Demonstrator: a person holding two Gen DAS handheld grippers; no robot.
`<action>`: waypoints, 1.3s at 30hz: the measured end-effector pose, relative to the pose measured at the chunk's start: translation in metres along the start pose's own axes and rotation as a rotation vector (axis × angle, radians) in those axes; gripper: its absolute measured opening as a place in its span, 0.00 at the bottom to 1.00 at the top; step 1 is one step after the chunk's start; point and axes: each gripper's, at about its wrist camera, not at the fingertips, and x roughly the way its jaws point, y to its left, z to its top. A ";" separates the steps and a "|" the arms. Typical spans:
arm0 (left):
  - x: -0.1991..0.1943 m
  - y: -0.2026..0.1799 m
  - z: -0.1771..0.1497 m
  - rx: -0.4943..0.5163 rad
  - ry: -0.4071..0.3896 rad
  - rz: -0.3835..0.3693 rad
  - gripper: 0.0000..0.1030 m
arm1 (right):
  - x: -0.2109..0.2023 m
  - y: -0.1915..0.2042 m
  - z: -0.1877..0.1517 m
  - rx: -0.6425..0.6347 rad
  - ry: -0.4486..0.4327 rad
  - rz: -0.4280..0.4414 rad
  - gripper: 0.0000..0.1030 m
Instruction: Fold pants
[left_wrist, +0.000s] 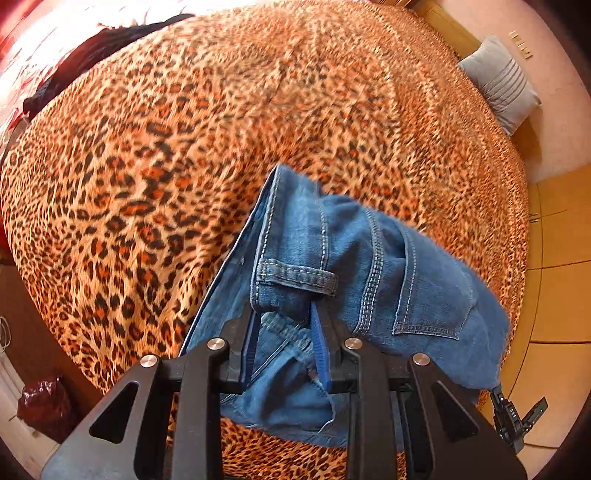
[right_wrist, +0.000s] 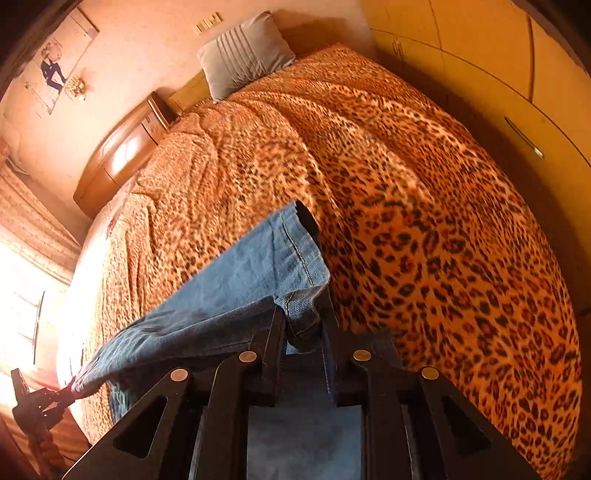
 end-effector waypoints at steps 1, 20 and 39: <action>0.015 0.008 -0.005 -0.026 0.063 0.004 0.22 | 0.012 -0.011 -0.017 0.010 0.051 -0.037 0.20; 0.042 0.025 -0.002 -0.293 0.205 -0.305 0.58 | 0.014 -0.044 -0.063 0.518 0.043 0.264 0.58; 0.006 -0.022 0.001 -0.025 0.068 -0.261 0.05 | 0.000 -0.006 -0.052 0.358 -0.056 0.247 0.05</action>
